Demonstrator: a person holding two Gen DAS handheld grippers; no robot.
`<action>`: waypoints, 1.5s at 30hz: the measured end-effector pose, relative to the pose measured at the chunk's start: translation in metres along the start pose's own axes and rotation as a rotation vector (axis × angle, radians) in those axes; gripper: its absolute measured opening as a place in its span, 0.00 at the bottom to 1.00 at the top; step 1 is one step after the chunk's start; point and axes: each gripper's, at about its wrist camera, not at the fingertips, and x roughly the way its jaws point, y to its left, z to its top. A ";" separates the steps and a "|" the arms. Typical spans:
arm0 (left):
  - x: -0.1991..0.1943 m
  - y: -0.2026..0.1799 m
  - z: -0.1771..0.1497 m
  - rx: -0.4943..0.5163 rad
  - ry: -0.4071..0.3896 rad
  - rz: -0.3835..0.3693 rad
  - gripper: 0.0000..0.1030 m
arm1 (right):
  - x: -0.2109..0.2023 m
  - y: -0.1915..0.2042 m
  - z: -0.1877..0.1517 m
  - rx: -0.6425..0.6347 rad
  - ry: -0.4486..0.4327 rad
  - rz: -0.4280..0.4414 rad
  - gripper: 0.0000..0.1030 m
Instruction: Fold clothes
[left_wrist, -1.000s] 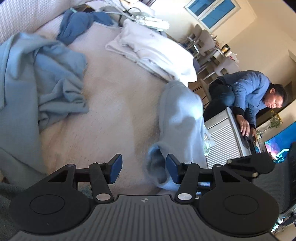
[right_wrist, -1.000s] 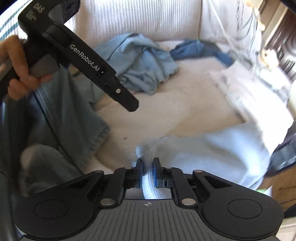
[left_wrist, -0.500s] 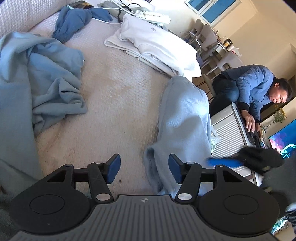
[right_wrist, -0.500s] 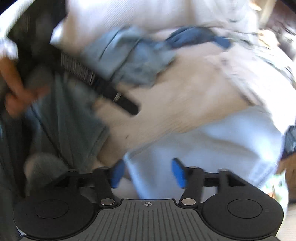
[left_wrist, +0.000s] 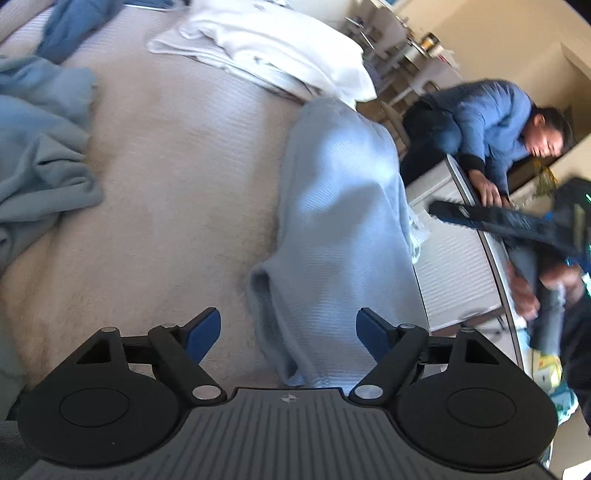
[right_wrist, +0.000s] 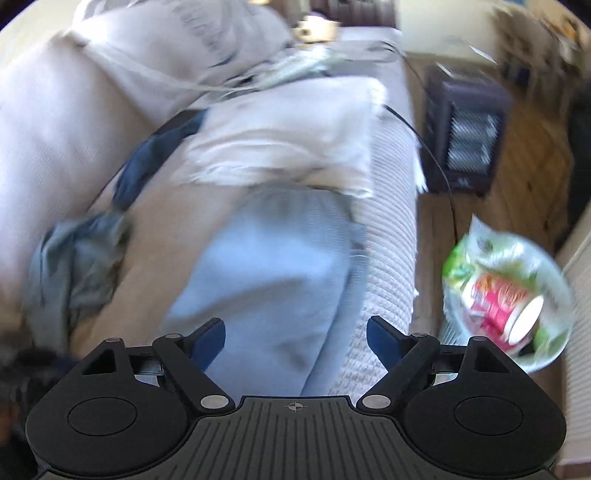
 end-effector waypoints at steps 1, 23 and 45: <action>0.003 -0.001 0.000 -0.002 0.008 -0.003 0.76 | 0.007 -0.008 0.002 0.032 -0.002 0.013 0.84; 0.052 0.000 -0.011 -0.089 0.024 -0.045 0.82 | 0.100 -0.045 0.000 0.255 -0.031 0.096 0.92; -0.074 -0.037 0.005 0.079 -0.266 -0.043 0.14 | 0.017 0.049 0.039 -0.002 -0.237 0.186 0.21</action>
